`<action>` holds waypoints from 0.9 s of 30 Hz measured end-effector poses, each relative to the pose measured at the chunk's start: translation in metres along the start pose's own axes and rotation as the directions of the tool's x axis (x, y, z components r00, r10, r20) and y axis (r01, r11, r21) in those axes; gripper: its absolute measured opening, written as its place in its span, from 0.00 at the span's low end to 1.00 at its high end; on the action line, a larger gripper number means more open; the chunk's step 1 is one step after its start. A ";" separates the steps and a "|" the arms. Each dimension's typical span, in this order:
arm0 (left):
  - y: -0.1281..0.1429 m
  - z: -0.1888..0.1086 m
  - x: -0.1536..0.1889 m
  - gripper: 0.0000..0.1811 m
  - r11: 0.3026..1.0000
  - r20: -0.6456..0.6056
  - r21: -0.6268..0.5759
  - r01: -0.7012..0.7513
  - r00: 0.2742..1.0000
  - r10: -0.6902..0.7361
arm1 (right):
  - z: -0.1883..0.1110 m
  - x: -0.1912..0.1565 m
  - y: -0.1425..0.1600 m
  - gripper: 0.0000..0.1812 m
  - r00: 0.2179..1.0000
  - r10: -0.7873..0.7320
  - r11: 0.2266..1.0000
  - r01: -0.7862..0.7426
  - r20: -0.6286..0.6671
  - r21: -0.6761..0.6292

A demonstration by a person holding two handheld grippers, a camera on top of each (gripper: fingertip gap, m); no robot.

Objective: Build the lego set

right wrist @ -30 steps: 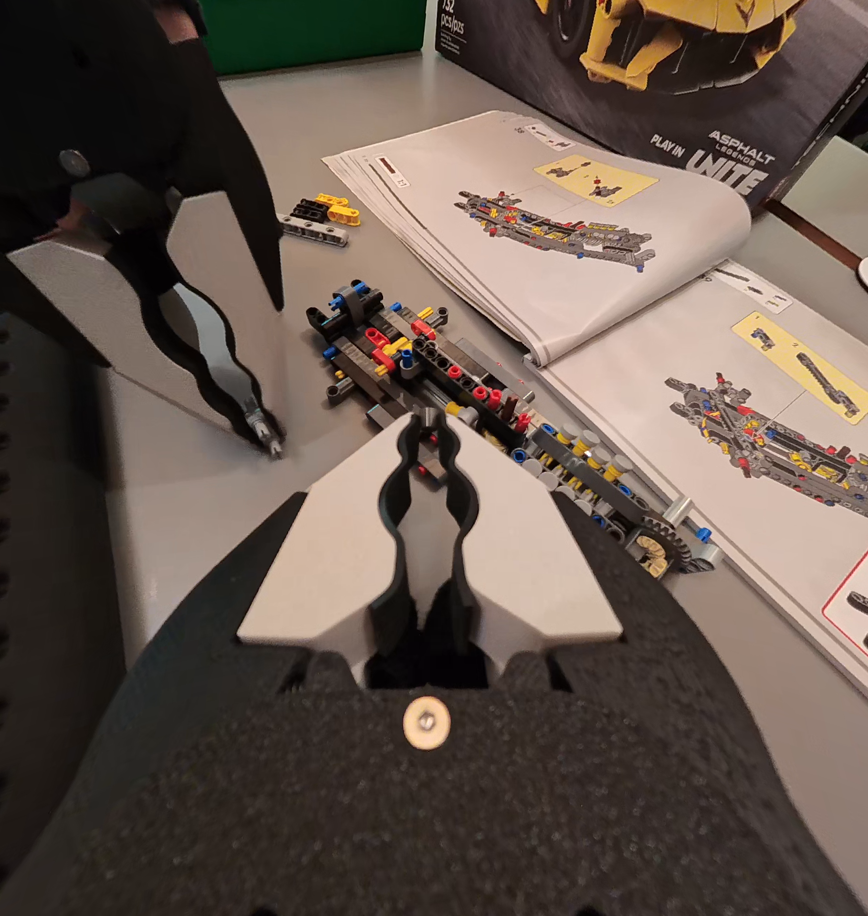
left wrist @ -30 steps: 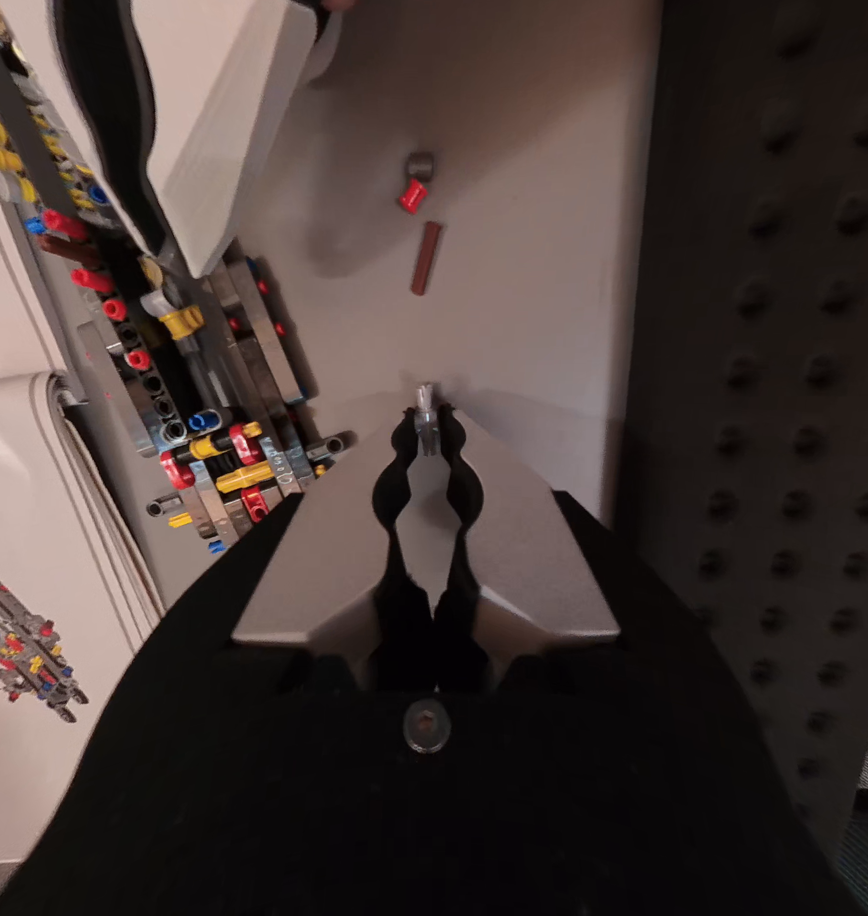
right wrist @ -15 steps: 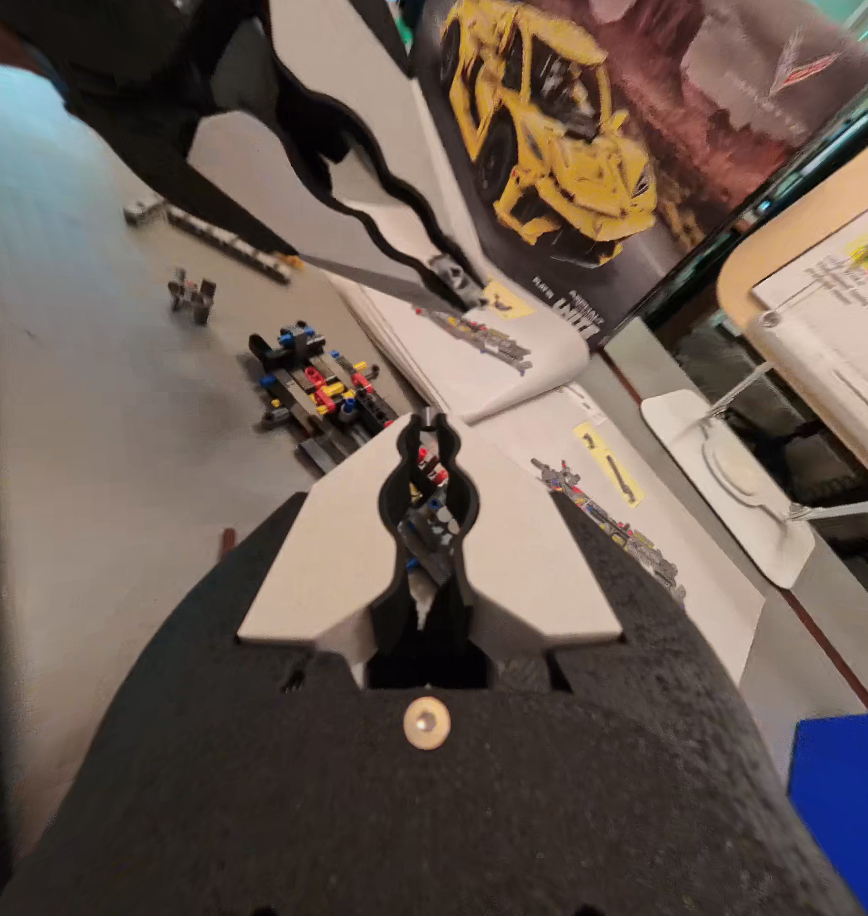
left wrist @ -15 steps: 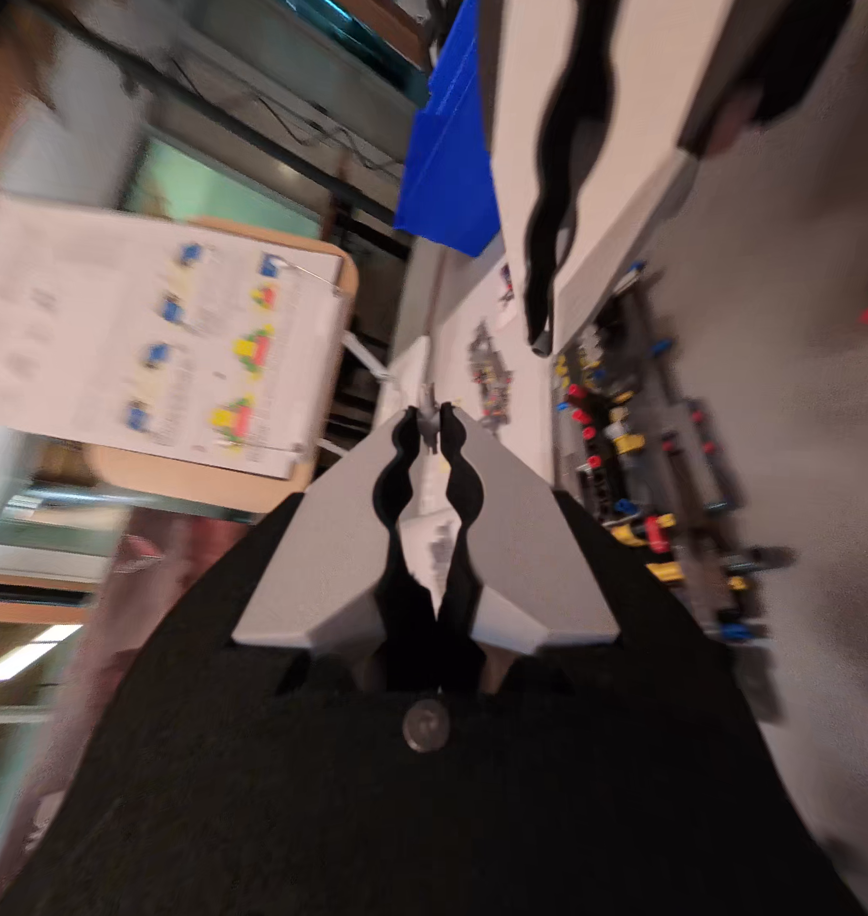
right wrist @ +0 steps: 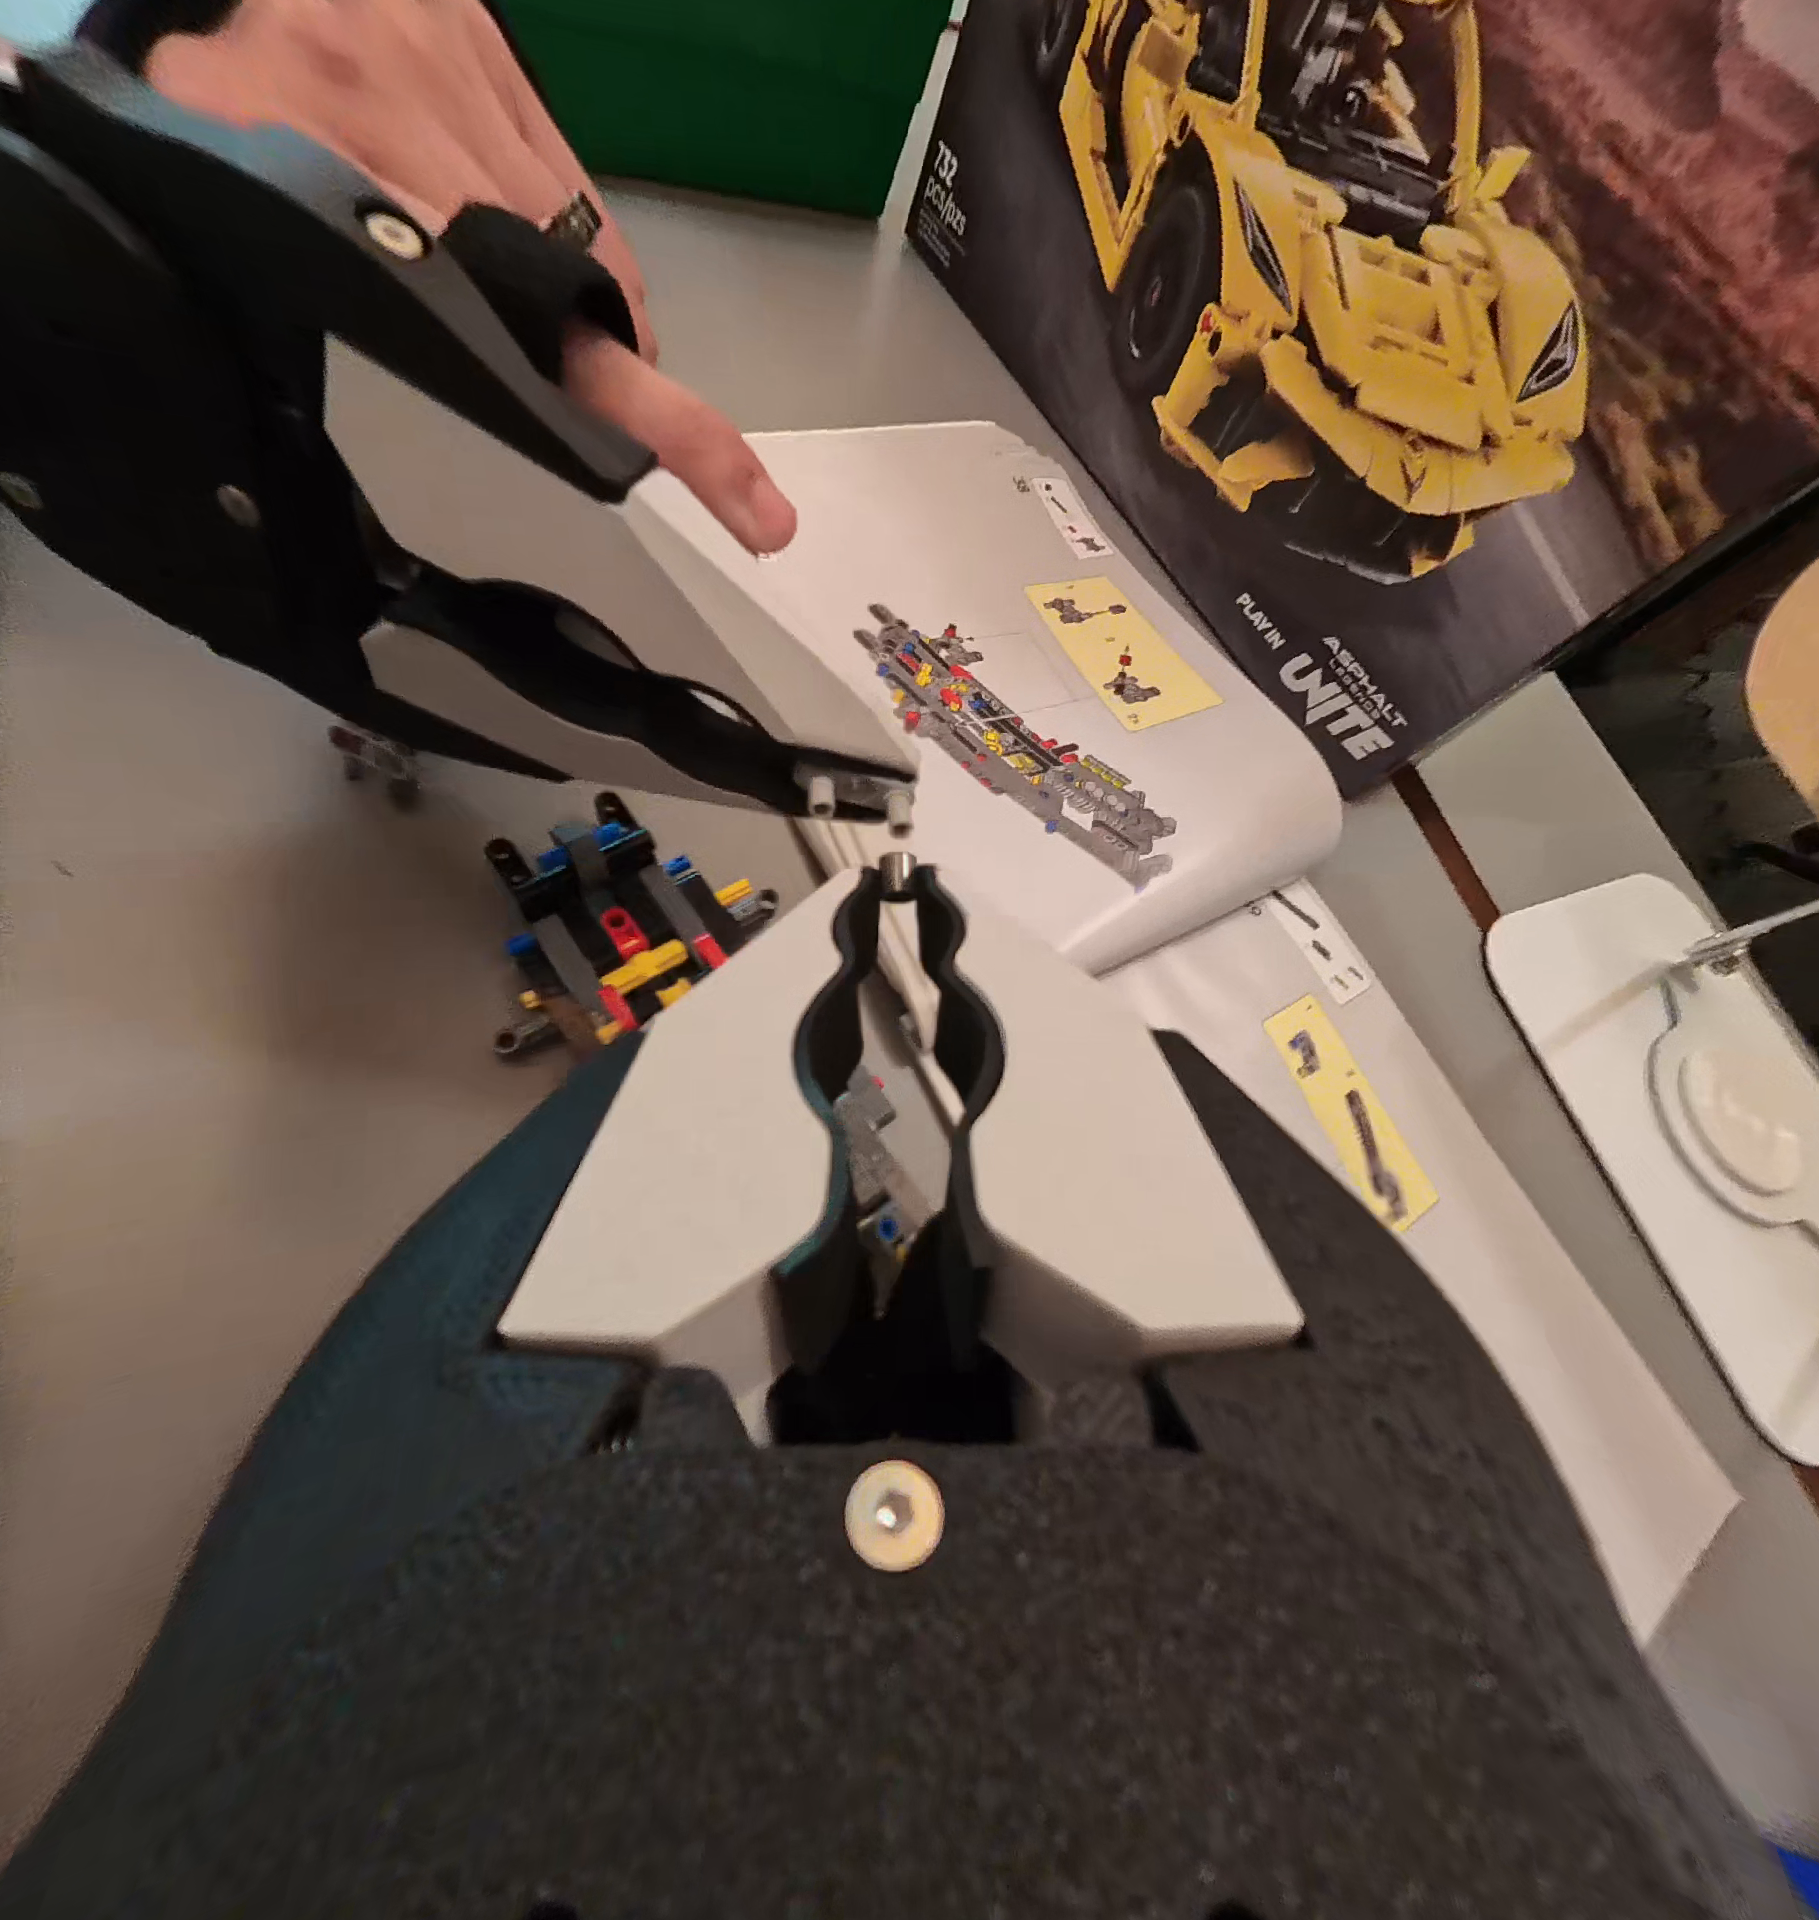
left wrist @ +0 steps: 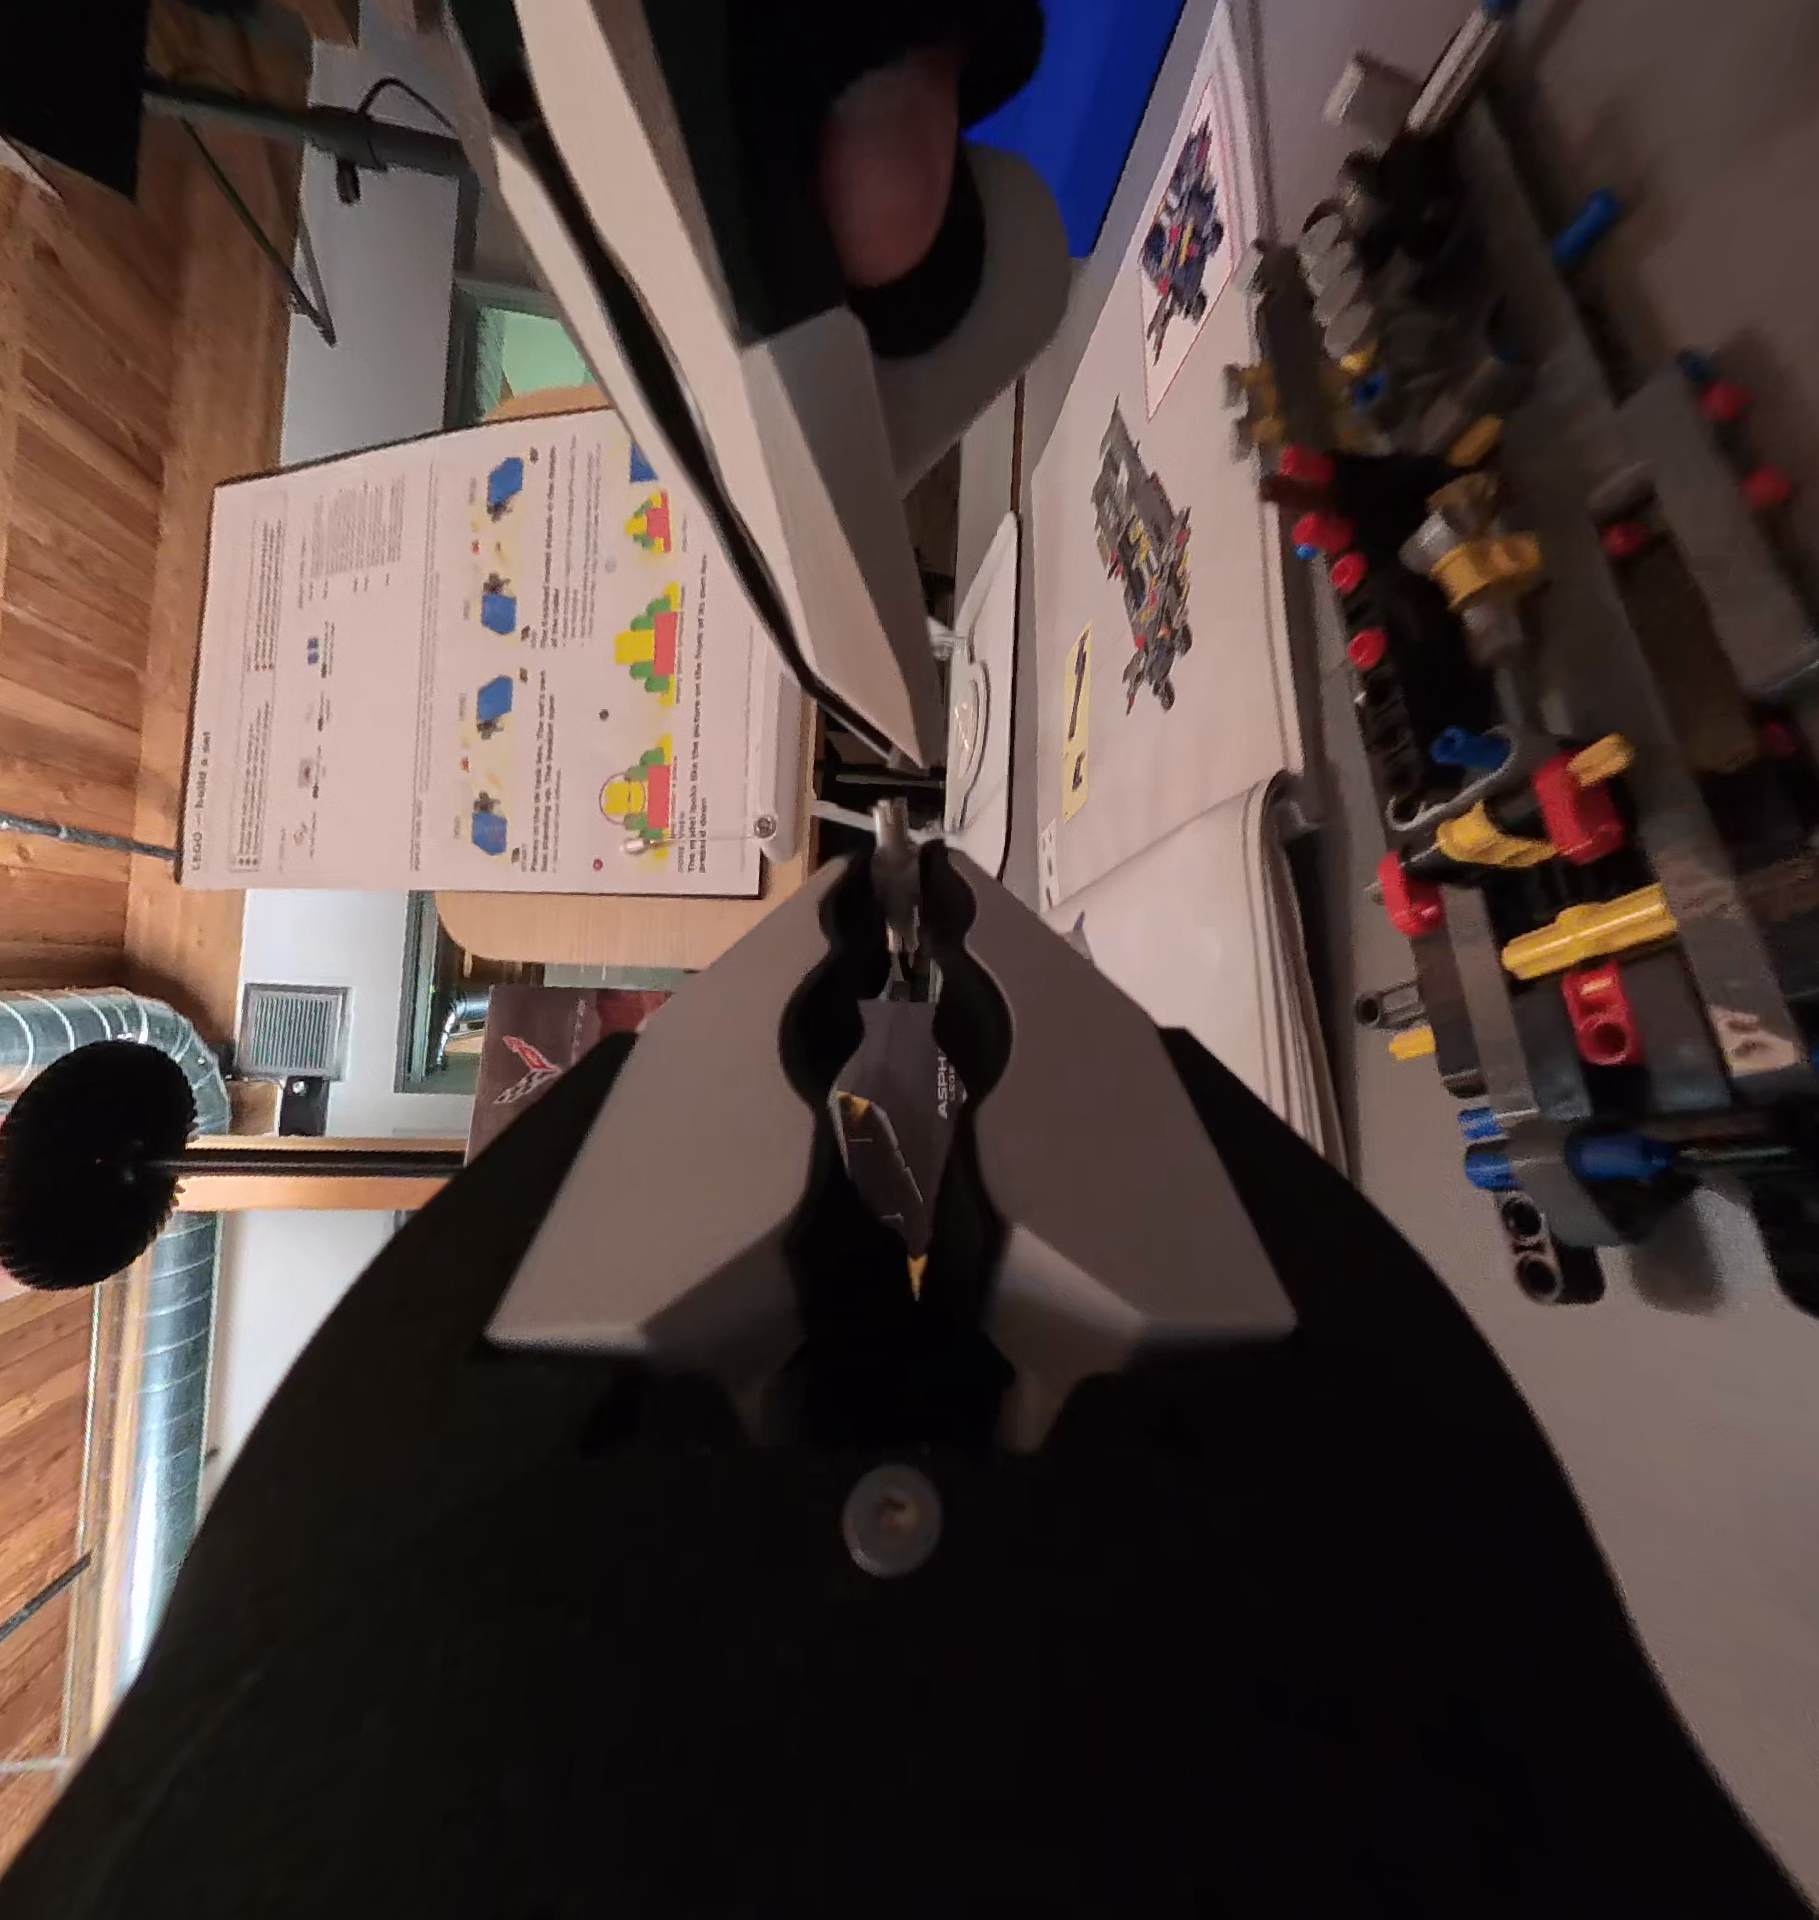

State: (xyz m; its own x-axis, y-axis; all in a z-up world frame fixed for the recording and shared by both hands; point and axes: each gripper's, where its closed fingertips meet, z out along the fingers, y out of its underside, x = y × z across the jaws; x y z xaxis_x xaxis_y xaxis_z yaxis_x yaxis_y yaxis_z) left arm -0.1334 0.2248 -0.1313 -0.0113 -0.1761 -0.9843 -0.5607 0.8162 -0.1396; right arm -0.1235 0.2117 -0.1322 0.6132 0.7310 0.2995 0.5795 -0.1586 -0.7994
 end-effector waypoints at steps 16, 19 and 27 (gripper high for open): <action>0.021 0.003 0.004 0.03 0.999 -0.029 -0.041 0.005 1.000 -0.006 | 0.026 0.008 -0.009 0.03 0.990 -0.139 0.989 0.140 0.028 -0.037; 0.021 0.003 0.005 0.03 0.999 -0.029 -0.041 0.011 1.000 -0.012 | 0.027 0.008 -0.007 0.03 0.979 -0.204 0.978 0.204 -0.001 -0.048; 0.019 0.002 0.008 0.03 0.997 -0.059 -0.007 0.078 0.995 -0.078 | 0.027 0.009 -0.007 0.03 0.805 -0.580 0.812 0.583 -0.124 -0.012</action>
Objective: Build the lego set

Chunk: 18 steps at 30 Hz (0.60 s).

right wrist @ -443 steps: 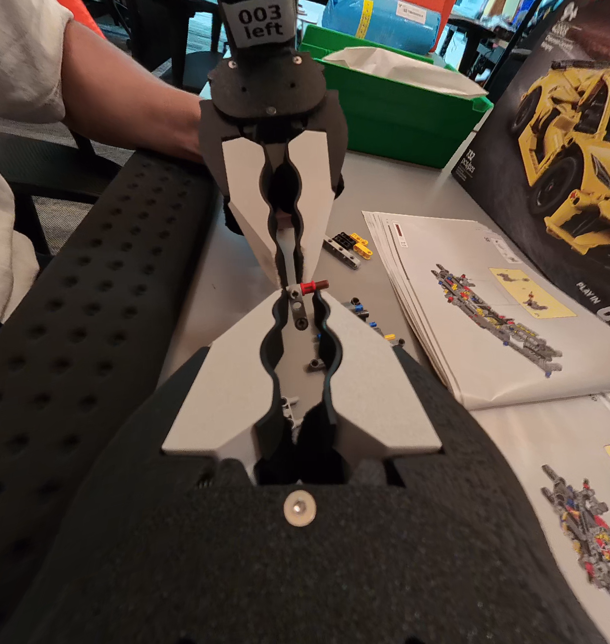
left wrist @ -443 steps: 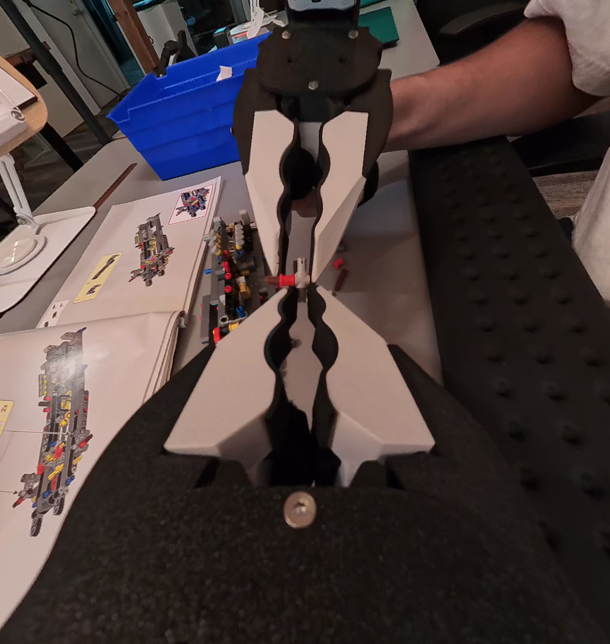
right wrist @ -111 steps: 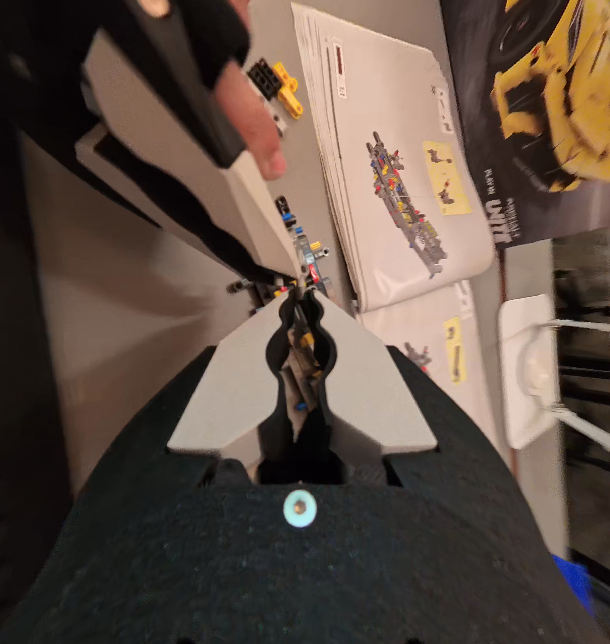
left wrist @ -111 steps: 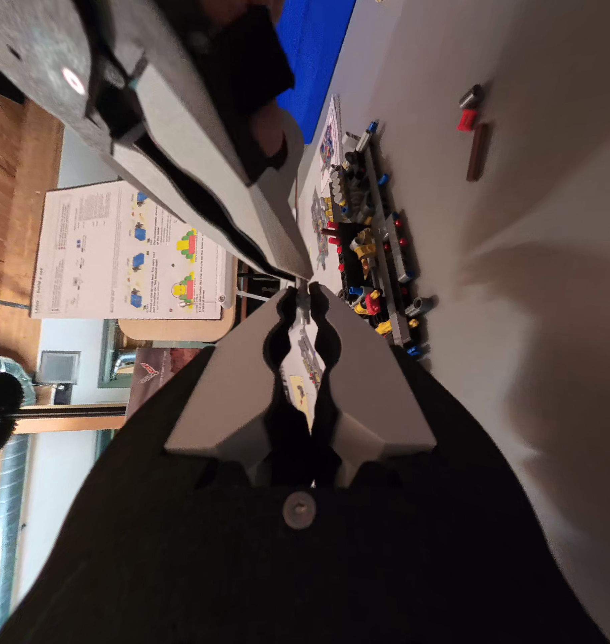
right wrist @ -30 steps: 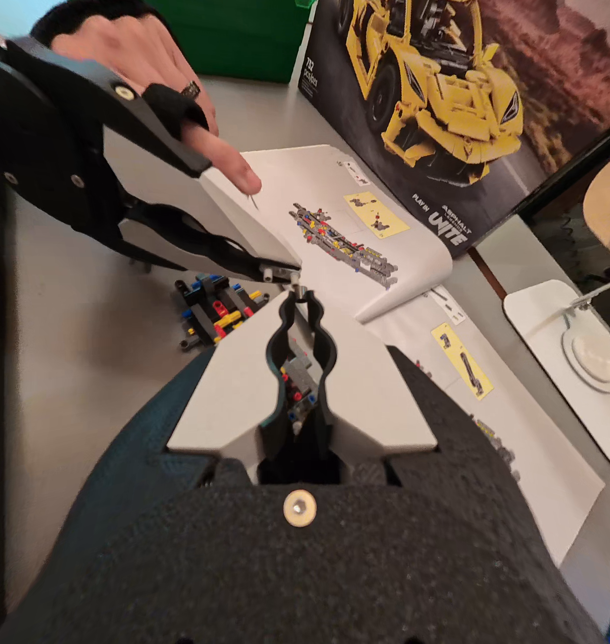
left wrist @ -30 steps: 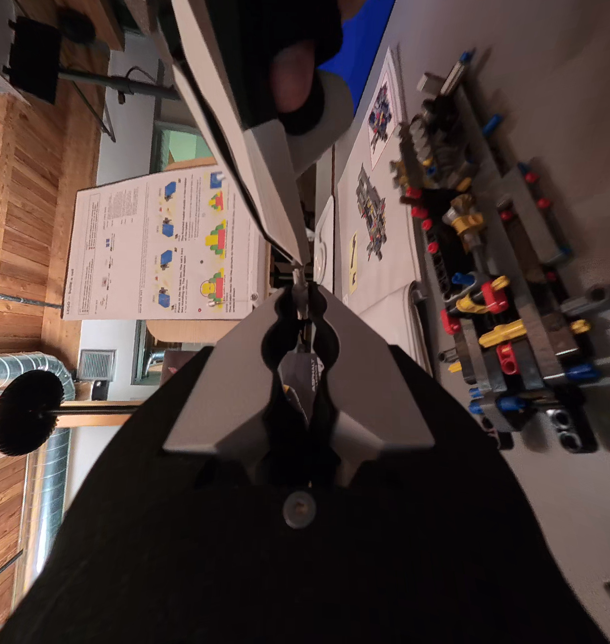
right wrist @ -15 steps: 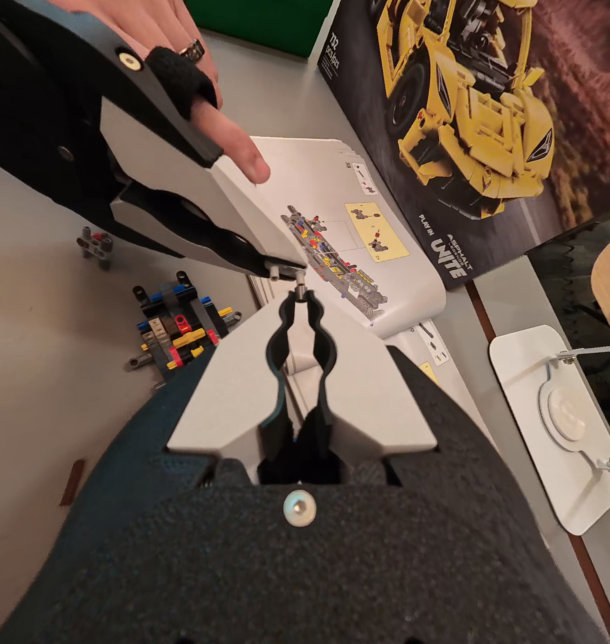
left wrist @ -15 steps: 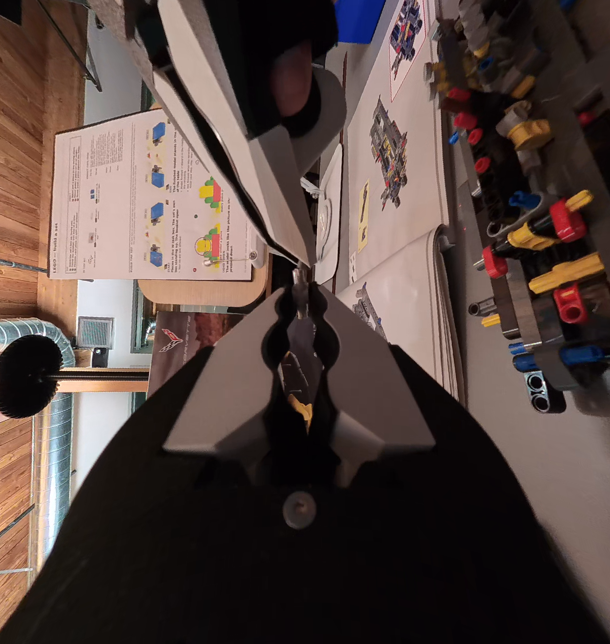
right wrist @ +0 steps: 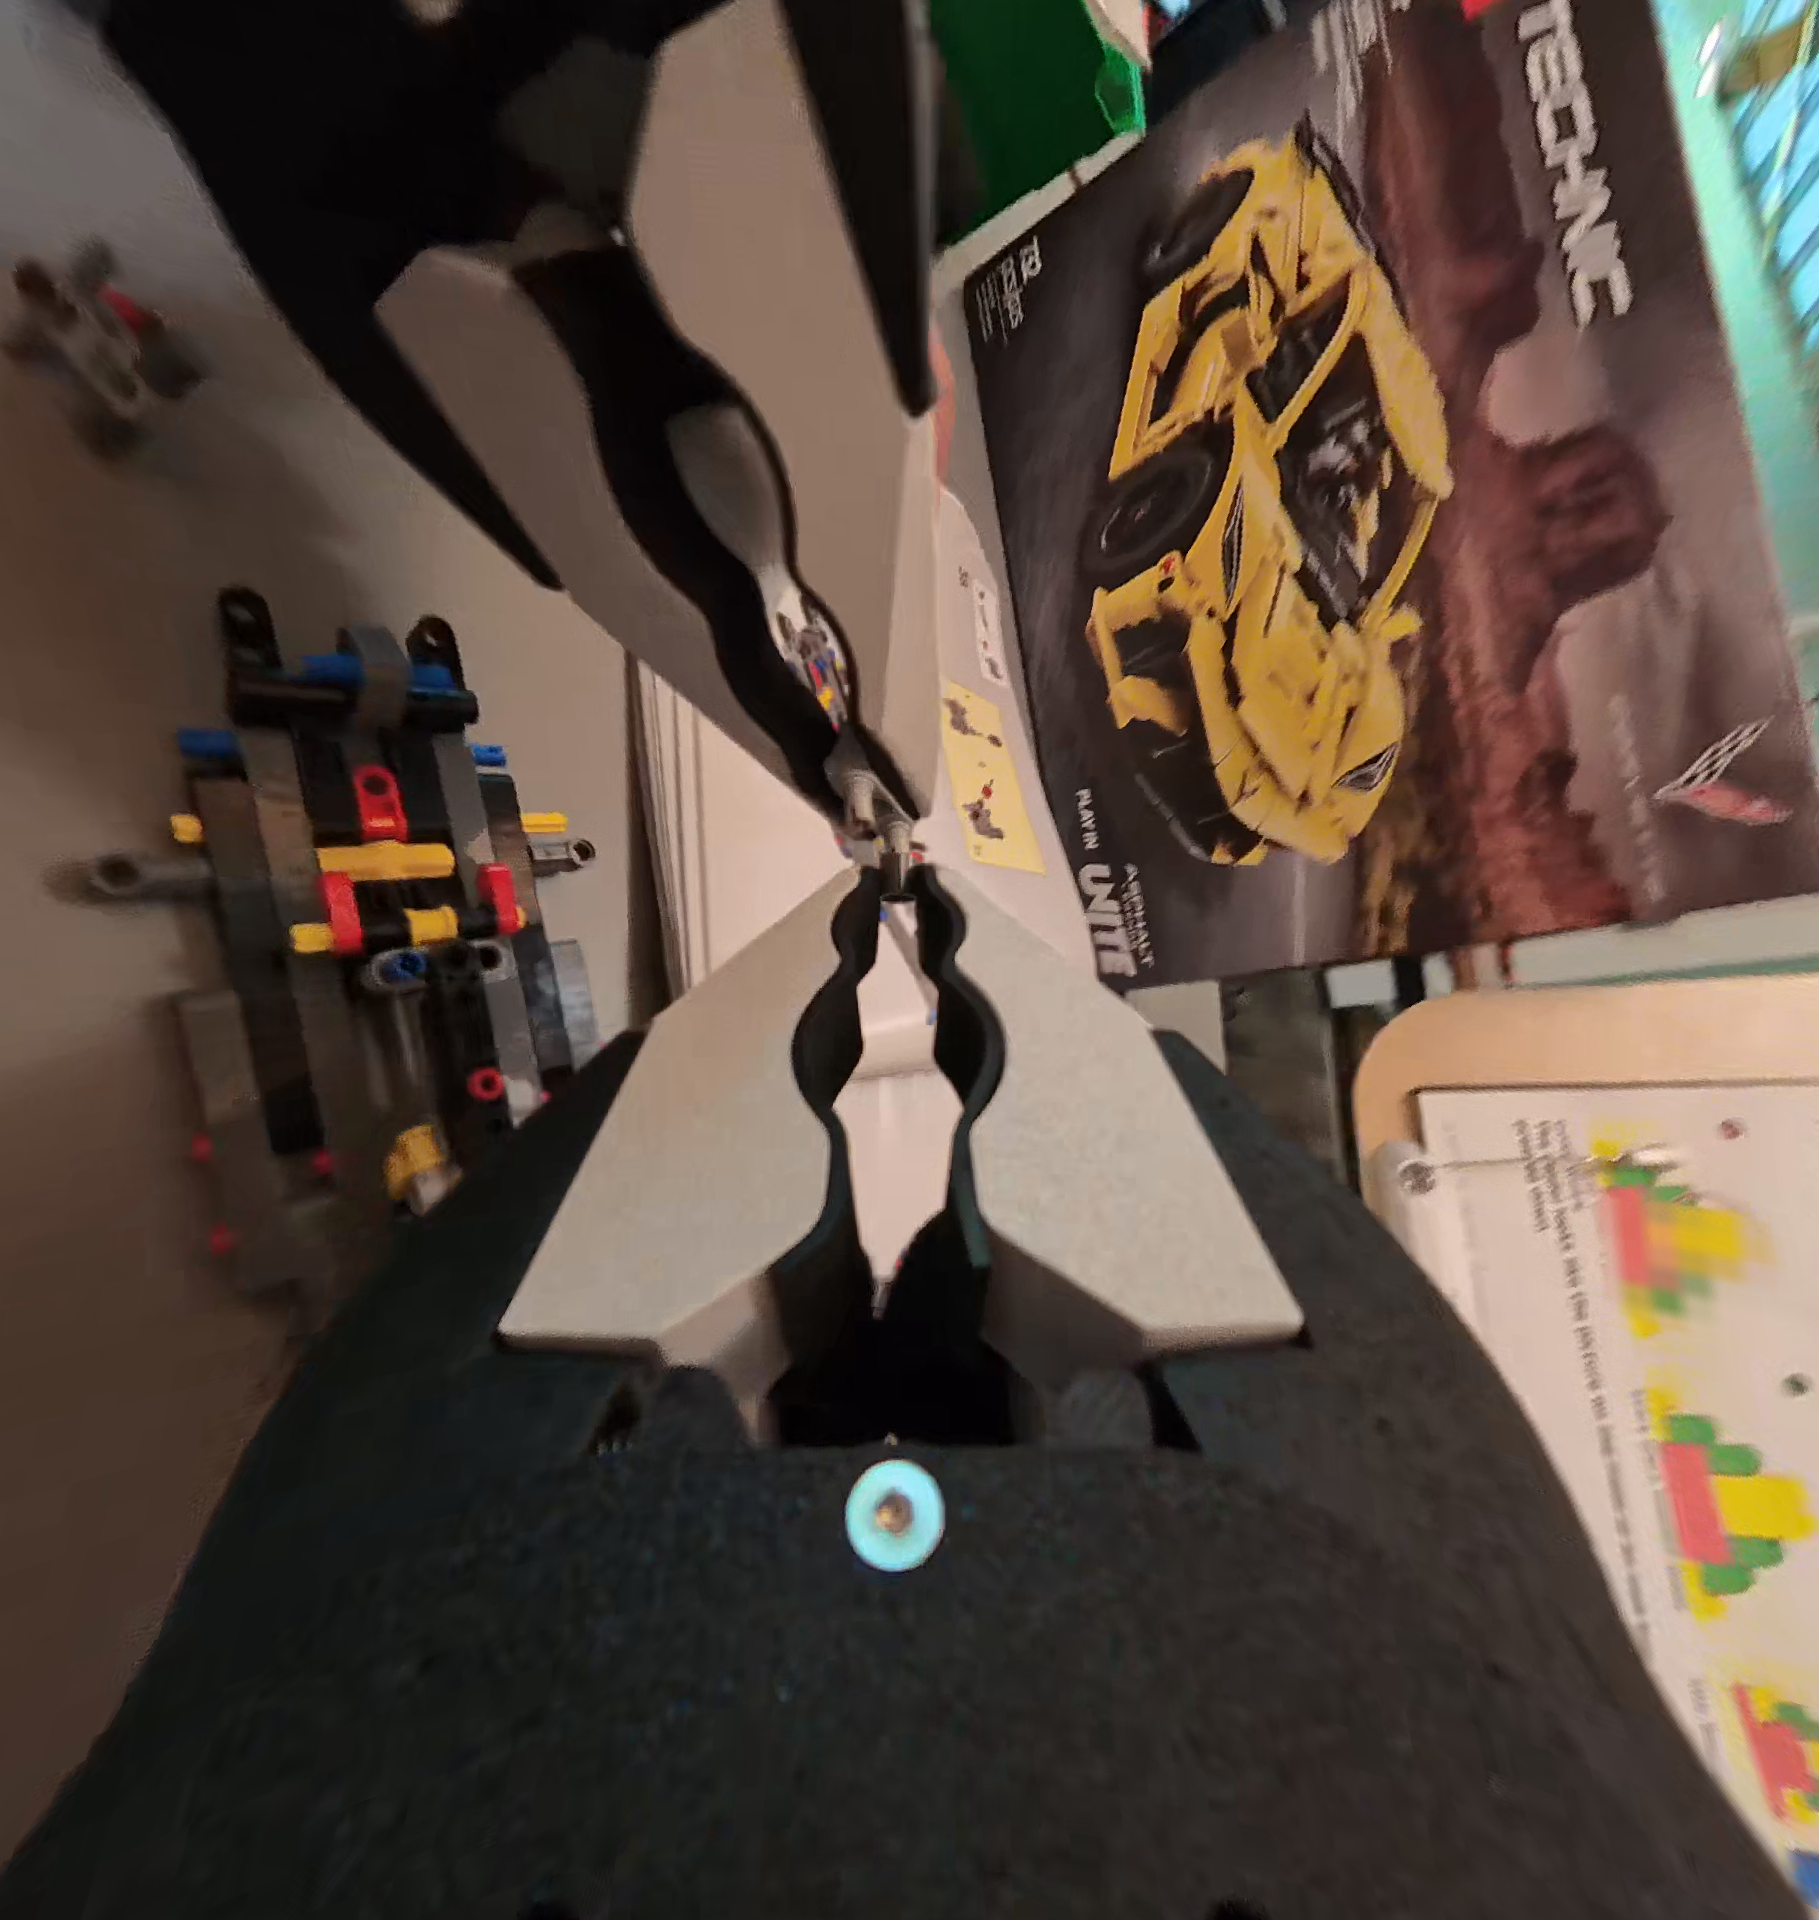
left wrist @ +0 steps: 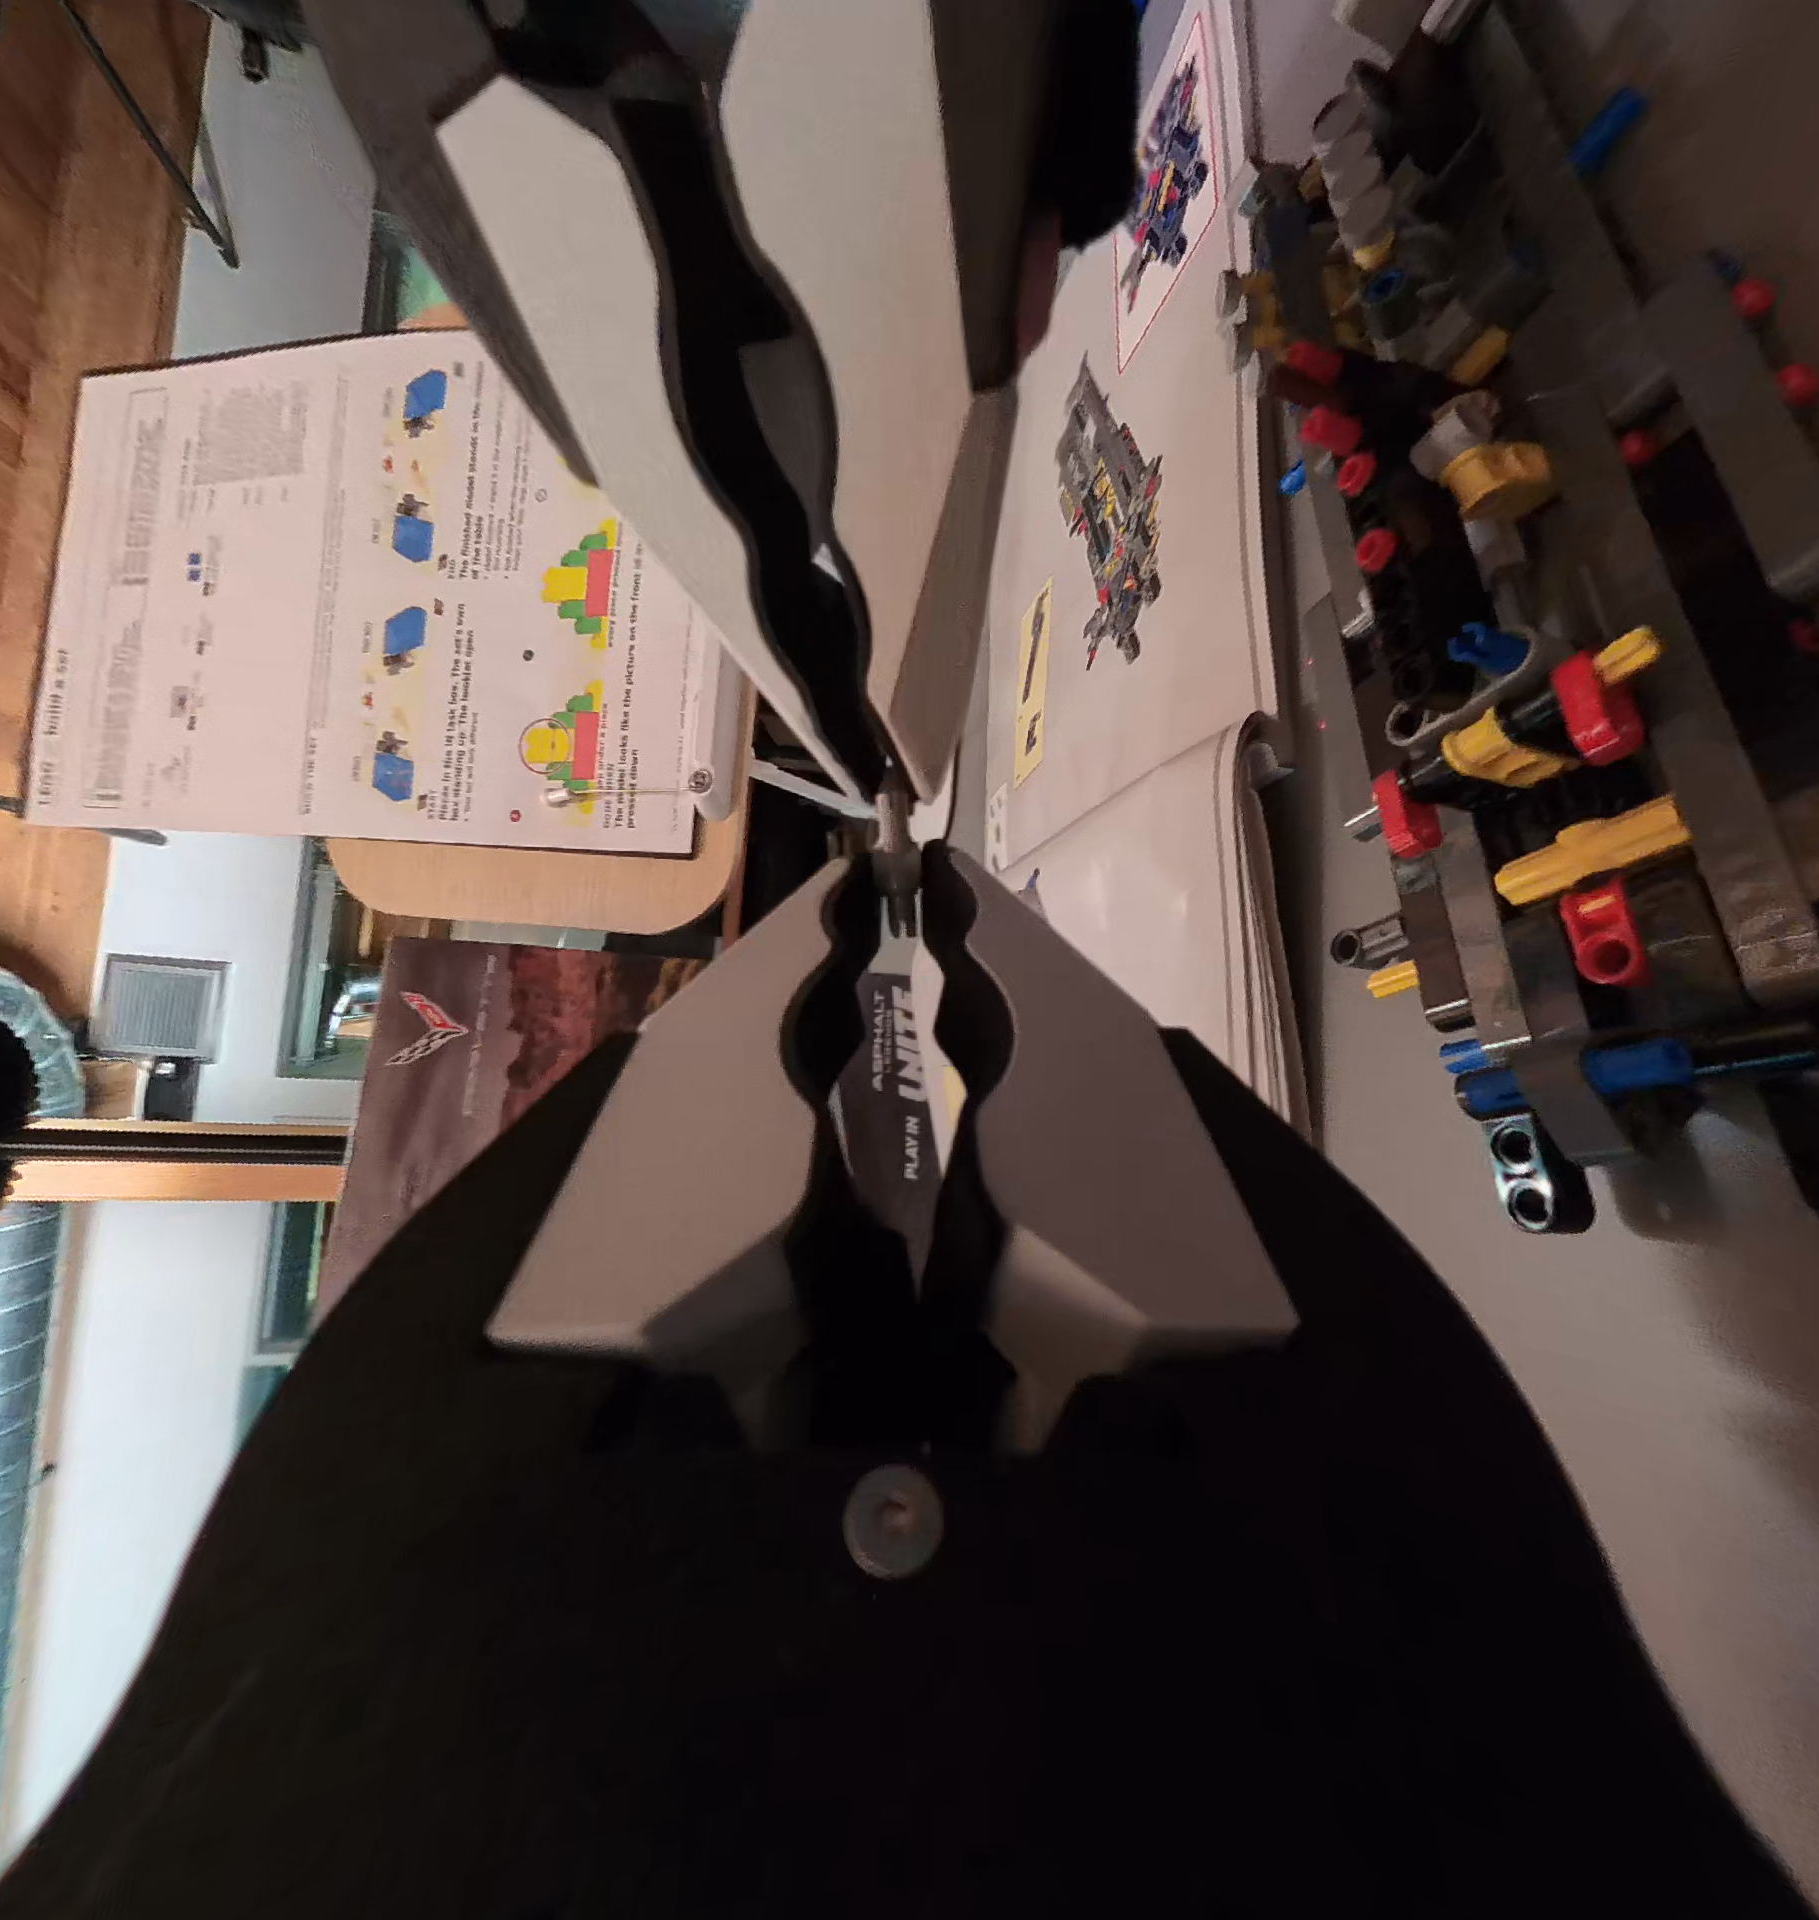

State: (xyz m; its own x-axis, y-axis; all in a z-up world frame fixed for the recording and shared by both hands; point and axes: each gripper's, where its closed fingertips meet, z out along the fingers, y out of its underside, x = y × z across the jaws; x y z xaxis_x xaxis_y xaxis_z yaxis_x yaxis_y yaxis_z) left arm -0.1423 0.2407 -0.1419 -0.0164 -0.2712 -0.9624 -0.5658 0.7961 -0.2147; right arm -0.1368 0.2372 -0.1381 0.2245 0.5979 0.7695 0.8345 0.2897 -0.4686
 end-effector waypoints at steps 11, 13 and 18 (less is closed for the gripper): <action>0.002 0.002 0.008 0.04 0.999 -0.053 -0.002 0.042 0.998 -0.042 | 0.006 -0.005 0.006 0.03 0.982 -0.182 0.980 0.177 -0.056 -0.092; 0.002 0.002 0.009 0.04 1.000 -0.047 -0.006 0.030 0.998 -0.030 | 0.007 -0.005 0.005 0.03 0.977 -0.202 0.975 0.194 -0.070 -0.112; 0.000 0.001 0.011 0.04 0.999 -0.063 0.013 0.030 0.998 -0.029 | 0.005 -0.009 0.005 0.03 0.978 -0.203 0.977 0.199 -0.043 -0.070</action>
State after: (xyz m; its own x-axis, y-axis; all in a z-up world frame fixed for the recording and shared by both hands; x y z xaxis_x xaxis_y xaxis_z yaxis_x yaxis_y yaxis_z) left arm -0.1417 0.2379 -0.1530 -0.0513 -0.3279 -0.9433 -0.5552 0.7945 -0.2460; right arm -0.1376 0.2368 -0.1496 0.0724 0.4939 0.8665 0.8958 0.3497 -0.2742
